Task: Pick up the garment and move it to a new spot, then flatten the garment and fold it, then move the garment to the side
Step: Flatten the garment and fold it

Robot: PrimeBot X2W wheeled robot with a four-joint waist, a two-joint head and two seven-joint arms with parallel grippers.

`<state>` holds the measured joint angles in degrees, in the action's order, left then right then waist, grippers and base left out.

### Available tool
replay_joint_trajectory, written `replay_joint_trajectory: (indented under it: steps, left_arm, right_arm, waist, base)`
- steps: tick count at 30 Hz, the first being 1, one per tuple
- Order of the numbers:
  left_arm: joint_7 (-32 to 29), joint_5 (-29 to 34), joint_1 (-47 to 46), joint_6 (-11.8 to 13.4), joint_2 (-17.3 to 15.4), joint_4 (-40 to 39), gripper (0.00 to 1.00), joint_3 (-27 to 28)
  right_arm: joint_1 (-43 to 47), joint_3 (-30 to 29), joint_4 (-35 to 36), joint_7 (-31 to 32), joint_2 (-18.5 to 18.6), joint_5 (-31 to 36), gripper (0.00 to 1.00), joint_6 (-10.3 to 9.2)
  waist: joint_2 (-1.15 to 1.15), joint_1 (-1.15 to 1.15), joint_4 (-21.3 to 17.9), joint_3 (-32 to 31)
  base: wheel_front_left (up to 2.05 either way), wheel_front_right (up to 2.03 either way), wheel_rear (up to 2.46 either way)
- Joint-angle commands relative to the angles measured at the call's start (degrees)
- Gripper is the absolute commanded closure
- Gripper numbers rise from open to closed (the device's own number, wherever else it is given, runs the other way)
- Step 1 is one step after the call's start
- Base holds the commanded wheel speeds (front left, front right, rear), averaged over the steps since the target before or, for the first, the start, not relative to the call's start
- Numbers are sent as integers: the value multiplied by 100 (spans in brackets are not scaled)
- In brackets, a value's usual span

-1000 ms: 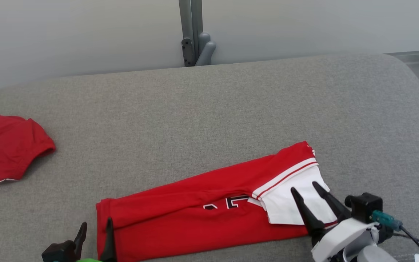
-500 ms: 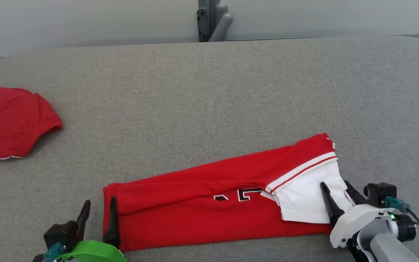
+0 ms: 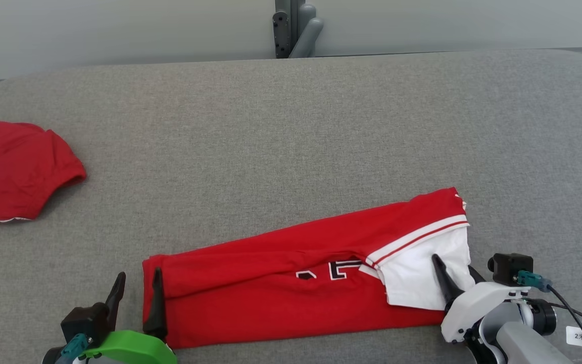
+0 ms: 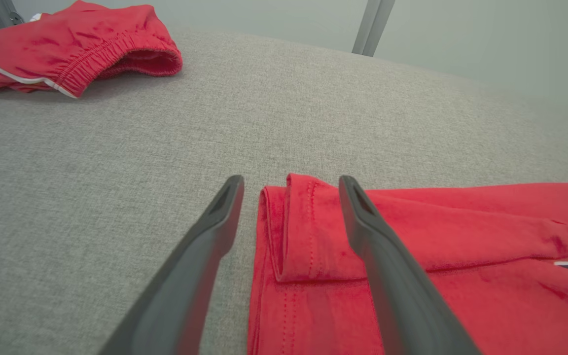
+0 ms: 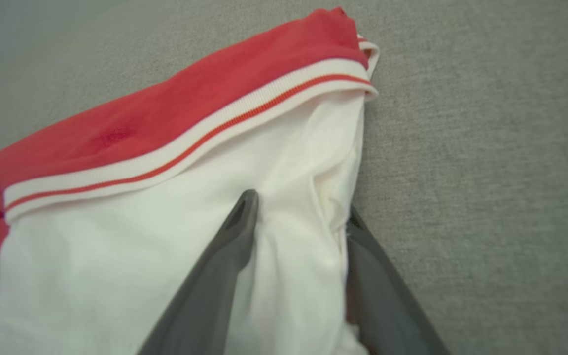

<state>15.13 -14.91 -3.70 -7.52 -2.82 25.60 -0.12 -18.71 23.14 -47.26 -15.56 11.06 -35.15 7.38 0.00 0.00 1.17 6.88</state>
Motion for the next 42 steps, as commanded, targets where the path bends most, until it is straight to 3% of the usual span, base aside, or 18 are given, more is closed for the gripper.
replay_joint_trajectory:
  steps: [1, 7, 14, 19, 23, 32, 42]
  left_arm:
    - [-1, 37, -11, 8, -18, -31, 0, 3]
    - [-1, 78, 62, 8, -18, -48, 0, 33]
    - [-1, 87, 155, 8, -17, -62, 0, 53]
    - [-2, 52, 207, 8, -18, -70, 0, 67]
    - [-1, 2, 254, 8, -19, -7, 0, 28]
    - [-1, -93, 201, 9, -19, 67, 0, -273]
    - [-1, -131, 117, 9, -24, 168, 0, -670]
  right_arm:
    - [17, 68, -73, 76, -37, -52, 100, 19]
    - [-100, -448, -96, 48, 271, -79, 100, 3]
    - [36, -1676, -195, 42, 578, 137, 100, 5]
    - [180, -2137, 187, 42, 637, 501, 100, 6]
    - [257, -1400, 878, 42, 439, 429, 100, 11]
    - [224, 1108, 2283, 325, 334, -184, 100, 11]
    - [-261, 2416, 2154, 412, -91, -561, 100, 11]
  waist:
    - [0, 0, 9, -6]
    - [0, 0, 22, -74]
    - [0, 0, -85, -244]
    - [0, 0, -244, -301]
    - [0, 0, -397, -329]
    - [0, 0, -376, -451]
    - [0, 0, 246, -422]
  base:
    - [0, 0, 0]
    - [0, 0, 0]
    - [0, 0, 0]
    - [0, 0, 0]
    - [0, 0, 0]
    - [0, 0, 0]
    - [0, 0, 0]
